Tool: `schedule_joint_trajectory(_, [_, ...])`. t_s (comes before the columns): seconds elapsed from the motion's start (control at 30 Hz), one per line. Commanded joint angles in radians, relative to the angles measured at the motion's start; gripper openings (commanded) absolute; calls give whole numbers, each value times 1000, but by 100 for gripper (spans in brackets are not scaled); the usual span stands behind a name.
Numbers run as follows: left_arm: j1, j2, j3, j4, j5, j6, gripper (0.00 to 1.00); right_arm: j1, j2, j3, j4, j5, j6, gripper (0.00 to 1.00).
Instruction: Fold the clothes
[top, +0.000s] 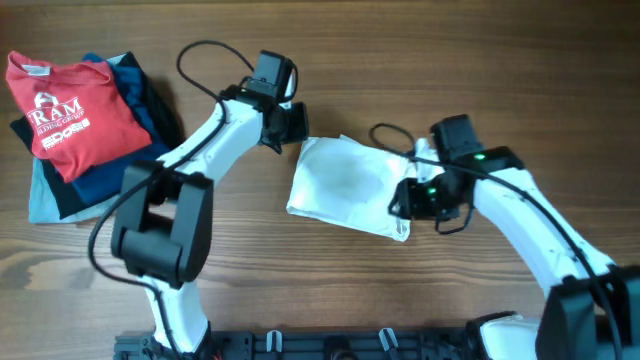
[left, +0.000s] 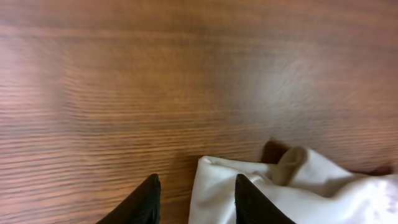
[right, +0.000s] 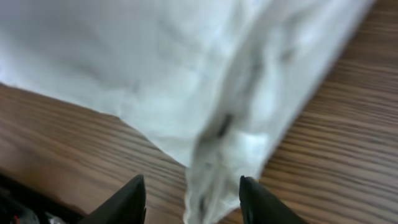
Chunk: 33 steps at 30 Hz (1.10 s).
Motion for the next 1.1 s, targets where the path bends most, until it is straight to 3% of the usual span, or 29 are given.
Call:
schedule_joint_trajectory(0.0, [-17, 42, 5, -4, 85, 9, 38, 53, 64, -11, 33, -73, -11, 48])
schedule_joint_trajectory(0.2, [-37, 43, 5, -32, 95, 10, 41, 72, 140, -13, 77, -5, 68, 48])
schedule_joint_trajectory(0.27, [-39, 45, 5, -42, 95, 10, 36, 72, 156, -13, 77, 51, 93, 48])
schedule_joint_trajectory(0.43, [-43, 53, 5, -64, 86, 39, 17, 72, 172, -13, 36, 252, 206, 34])
schedule_joint_trajectory(0.57, [-43, 55, 1, -73, 84, 39, 15, 72, 170, -13, 26, 269, 203, 25])
schedule_joint_trajectory(0.7, [-47, 59, -13, -72, 83, 39, 14, 72, 170, -13, 19, 282, 200, 26])
schedule_joint_trajectory(0.87, [-47, 62, -58, -95, 82, 39, 4, 63, 170, -13, 5, 369, 259, 30])
schedule_joint_trajectory(1.07, [-47, 62, -94, -207, -6, 31, 4, 31, 170, -13, 26, 467, 258, 39])
